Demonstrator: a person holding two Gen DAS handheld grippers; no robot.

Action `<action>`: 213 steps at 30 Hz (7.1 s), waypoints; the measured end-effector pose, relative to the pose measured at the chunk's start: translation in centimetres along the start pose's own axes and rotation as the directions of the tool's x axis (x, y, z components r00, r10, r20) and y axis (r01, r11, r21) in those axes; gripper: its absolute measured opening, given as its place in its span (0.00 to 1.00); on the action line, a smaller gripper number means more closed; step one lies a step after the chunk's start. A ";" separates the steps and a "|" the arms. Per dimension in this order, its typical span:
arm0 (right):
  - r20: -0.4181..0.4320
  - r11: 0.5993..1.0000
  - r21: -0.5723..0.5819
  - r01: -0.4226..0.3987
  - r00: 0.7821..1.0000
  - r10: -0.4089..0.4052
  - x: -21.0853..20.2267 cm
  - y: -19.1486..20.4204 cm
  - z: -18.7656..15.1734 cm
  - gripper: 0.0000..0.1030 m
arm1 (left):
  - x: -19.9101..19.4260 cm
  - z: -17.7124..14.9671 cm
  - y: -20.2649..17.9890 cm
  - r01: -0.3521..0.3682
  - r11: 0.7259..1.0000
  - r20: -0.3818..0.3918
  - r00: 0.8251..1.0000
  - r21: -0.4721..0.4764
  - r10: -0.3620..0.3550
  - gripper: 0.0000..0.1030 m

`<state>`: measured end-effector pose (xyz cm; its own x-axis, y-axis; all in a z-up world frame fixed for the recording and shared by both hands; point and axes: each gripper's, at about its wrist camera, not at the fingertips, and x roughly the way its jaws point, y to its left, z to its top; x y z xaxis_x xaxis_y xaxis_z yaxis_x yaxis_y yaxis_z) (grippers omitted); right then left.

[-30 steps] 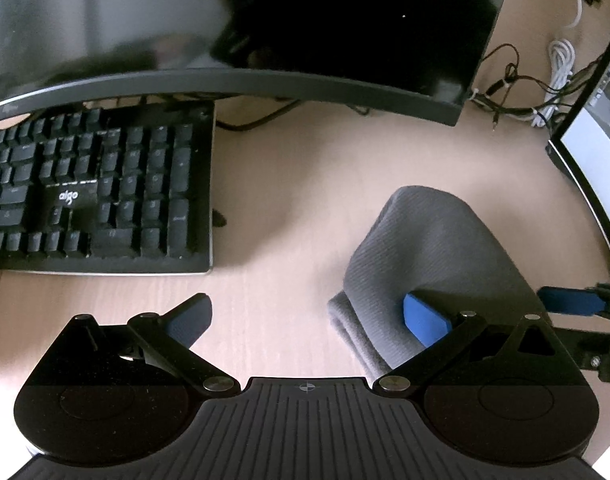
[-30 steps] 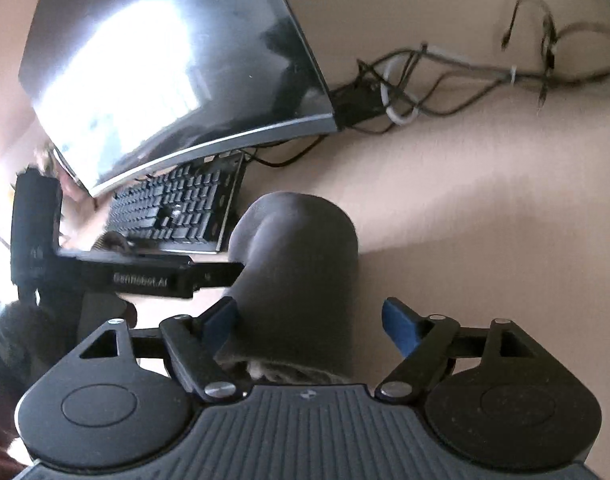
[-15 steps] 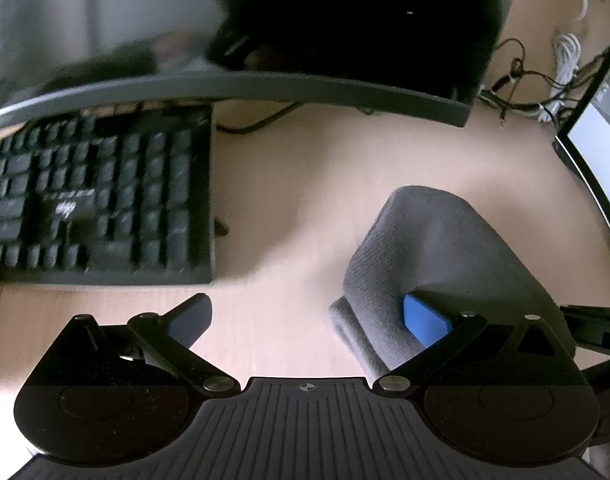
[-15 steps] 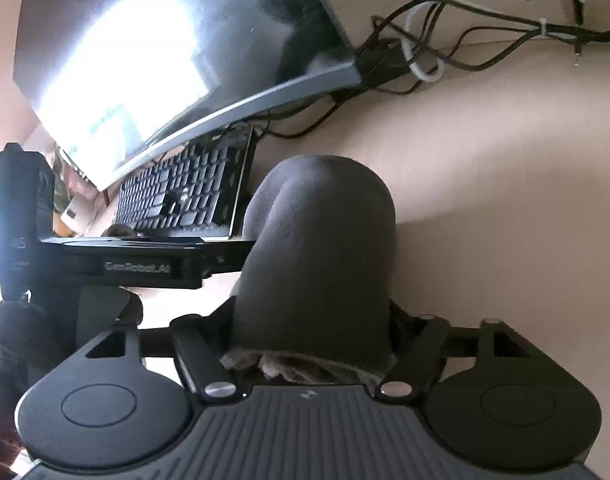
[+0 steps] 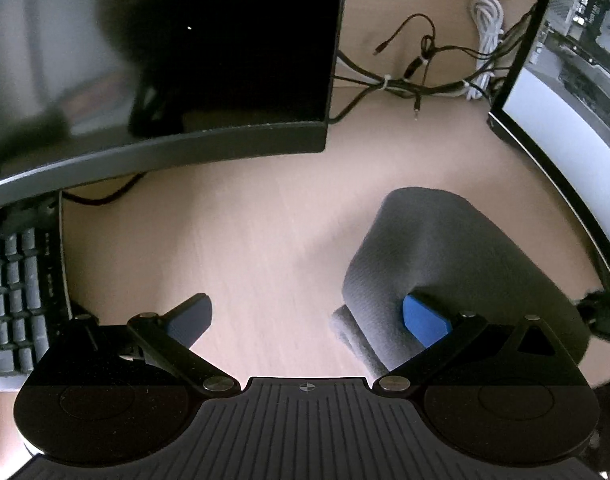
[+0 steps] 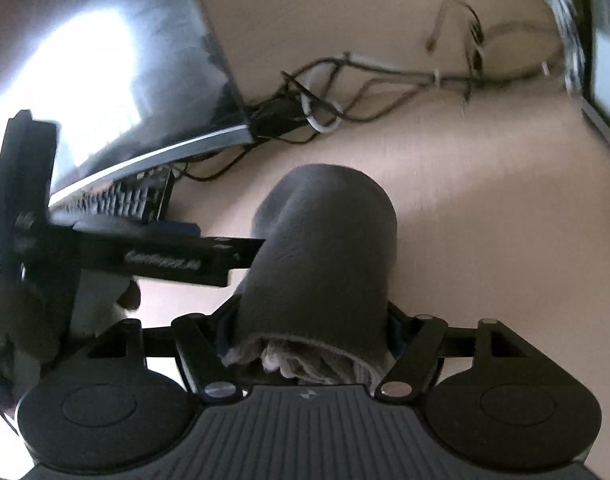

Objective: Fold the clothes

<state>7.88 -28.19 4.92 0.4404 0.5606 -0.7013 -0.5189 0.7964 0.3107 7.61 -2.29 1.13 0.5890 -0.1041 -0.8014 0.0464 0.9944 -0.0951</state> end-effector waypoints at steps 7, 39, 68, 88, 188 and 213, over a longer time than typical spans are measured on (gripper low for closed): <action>0.073 0.999 -0.027 -0.031 0.997 0.033 -2.2 0.2 1.7 0.64 | 0.8 -1.5 3.3 -0.222 0.975 -0.045 0.974 -0.002 0.222 1.00; 0.167 1.000 -0.014 -0.009 0.986 0.011 -6.5 -4.0 2.2 0.35 | -0.9 0.2 1.0 -0.060 0.995 0.004 0.998 -0.074 0.061 1.00; 0.007 0.997 0.072 -0.006 1.000 0.005 5.9 -0.9 4.4 0.39 | -1.1 -1.1 0.4 -0.102 0.994 0.022 0.994 -0.027 0.102 1.00; 0.028 0.998 -0.041 0.053 0.998 -0.052 1.3 0.8 0.4 0.47 | -2.6 -0.6 0.5 -0.043 0.998 0.032 0.999 -0.040 0.044 1.00; 0.046 0.997 -0.040 -0.060 0.997 0.062 1.1 1.0 3.9 0.46 | -1.4 -1.8 2.1 -0.053 0.994 0.021 0.998 -0.092 0.055 1.00; 0.002 1.000 0.005 -0.018 1.000 0.018 4.0 -0.3 1.7 0.86 | -2.8 -2.1 3.4 -0.012 0.984 0.017 1.000 -0.179 0.015 1.00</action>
<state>11.04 -25.85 3.13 0.4323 0.5756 -0.6941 -0.5231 0.7871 0.3269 4.40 1.36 1.84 0.6036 -0.0889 -0.7923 -0.1053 0.9762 -0.1897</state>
